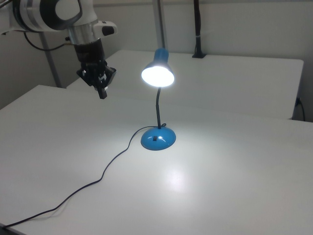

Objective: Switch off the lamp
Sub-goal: 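Move the gripper down toward the switch on the blue lamp base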

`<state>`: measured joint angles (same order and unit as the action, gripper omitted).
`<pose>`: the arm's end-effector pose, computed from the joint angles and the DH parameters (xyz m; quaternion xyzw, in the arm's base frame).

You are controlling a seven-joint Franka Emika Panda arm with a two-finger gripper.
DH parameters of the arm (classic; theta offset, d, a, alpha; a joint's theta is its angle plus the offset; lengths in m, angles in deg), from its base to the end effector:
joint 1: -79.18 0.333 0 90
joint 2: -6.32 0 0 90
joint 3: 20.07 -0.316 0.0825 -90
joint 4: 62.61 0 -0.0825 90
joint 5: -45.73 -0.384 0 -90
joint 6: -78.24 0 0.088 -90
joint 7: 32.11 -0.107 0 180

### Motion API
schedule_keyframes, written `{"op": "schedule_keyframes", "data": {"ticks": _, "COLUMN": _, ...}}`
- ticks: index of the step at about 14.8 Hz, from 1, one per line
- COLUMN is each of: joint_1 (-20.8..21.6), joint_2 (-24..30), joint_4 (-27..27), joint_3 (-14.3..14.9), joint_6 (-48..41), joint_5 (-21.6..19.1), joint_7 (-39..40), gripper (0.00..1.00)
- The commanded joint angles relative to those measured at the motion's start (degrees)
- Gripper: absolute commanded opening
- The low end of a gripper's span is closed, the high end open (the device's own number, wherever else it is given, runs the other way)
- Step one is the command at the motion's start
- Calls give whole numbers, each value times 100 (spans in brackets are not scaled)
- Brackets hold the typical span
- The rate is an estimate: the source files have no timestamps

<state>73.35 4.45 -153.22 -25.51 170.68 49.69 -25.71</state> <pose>0.5678 -0.0119 0.6052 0.9980 0.0538 -0.0022 0.0329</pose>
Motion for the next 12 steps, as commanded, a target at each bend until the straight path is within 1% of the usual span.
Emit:
{"op": "schedule_keyframes", "data": {"ticks": 1, "joint_1": 30, "joint_2": 29, "joint_4": -18, "joint_3": 60, "joint_6": -121, "joint_5": -9, "joint_7": 291, "gripper": 0}}
{"op": "schedule_keyframes", "data": {"ticks": 5, "joint_1": 12, "joint_2": 2, "joint_4": -114, "joint_3": 78, "joint_6": -60, "joint_5": -9, "joint_7": 345, "gripper": 0}}
{"op": "schedule_keyframes", "data": {"ticks": 7, "joint_1": -127, "joint_2": -120, "joint_4": -167, "joint_3": 104, "joint_6": 71, "joint_5": -9, "joint_7": 572, "gripper": 0}}
{"op": "schedule_keyframes", "data": {"ticks": 9, "joint_1": -286, "joint_2": -112, "joint_4": -544, "joint_3": 113, "joint_6": 693, "joint_5": -9, "joint_7": 644, "gripper": 0}}
{"op": "schedule_keyframes", "data": {"ticks": 12, "joint_1": -409, "joint_2": -392, "joint_4": -703, "joint_3": 113, "joint_6": 1248, "joint_5": 8, "joint_7": 670, "gripper": 0}}
